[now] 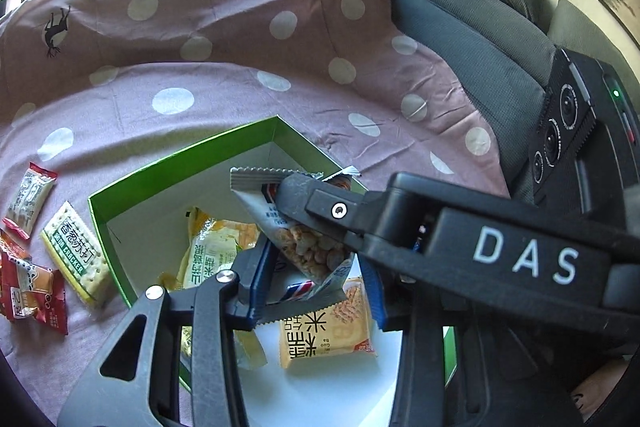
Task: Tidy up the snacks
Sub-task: 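Carry the Oishi bag with the right gripper into the green box, then open the right gripper to drop the Oishi bag in the box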
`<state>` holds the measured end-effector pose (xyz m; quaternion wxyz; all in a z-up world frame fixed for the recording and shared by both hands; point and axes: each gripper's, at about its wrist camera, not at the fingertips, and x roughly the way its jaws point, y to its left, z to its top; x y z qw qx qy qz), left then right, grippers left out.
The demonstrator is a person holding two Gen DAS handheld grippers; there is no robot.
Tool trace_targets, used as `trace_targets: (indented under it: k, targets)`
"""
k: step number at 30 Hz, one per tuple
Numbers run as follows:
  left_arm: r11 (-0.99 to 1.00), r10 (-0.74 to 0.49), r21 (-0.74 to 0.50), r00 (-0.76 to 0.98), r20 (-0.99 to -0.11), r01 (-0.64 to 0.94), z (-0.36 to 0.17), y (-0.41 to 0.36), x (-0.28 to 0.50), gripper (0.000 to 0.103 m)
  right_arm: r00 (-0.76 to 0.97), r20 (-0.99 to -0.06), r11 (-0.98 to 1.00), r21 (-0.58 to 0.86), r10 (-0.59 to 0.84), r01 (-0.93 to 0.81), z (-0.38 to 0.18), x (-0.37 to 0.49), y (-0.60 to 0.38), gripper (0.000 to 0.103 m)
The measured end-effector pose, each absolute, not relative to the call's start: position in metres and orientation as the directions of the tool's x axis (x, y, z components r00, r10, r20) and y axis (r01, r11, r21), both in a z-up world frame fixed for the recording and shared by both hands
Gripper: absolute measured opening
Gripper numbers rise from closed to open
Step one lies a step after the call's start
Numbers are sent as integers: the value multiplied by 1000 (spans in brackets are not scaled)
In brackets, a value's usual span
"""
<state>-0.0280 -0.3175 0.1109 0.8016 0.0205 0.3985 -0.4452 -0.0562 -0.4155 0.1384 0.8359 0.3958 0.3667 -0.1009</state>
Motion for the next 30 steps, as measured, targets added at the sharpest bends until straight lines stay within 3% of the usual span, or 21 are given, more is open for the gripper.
trace_targets:
  k: [30]
  targets:
    - [644, -621, -326, 223, -752, 692, 77, -335, -15, 37, 578, -810, 577, 521, 102, 629, 102, -52, -439, 45]
